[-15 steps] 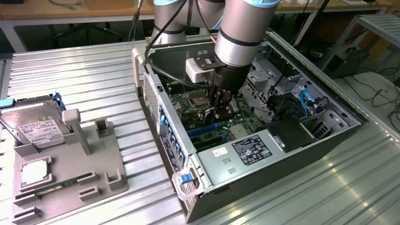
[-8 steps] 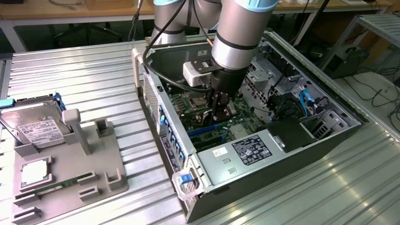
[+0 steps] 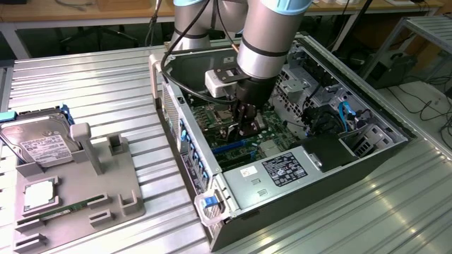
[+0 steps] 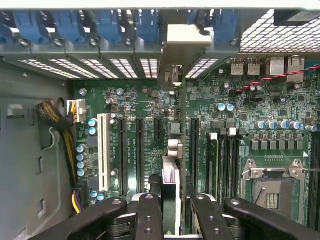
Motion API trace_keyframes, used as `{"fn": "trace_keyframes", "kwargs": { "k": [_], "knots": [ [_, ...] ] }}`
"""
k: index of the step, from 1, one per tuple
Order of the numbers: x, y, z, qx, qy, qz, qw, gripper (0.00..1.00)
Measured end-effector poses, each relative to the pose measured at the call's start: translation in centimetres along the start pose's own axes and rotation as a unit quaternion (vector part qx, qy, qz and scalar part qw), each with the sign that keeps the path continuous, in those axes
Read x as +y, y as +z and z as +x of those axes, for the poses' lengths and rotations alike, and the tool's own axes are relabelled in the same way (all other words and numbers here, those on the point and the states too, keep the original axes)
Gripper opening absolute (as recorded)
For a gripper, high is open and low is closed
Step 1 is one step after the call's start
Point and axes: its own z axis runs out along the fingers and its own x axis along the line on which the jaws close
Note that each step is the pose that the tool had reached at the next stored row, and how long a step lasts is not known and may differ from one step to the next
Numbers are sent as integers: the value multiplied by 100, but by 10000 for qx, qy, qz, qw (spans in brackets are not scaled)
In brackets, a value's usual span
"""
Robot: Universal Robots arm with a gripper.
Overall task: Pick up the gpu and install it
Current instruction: 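Insert the gpu into the slot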
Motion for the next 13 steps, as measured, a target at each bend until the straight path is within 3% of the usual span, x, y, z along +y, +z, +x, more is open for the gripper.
{"fn": "trace_keyframes", "kwargs": {
  "k": [5, 13],
  "knots": [
    [5, 44, 0, 1, 1, -30, 10000, 27],
    [4, 133, 0, 1, 0, -34, 10000, 27]
  ]
}}
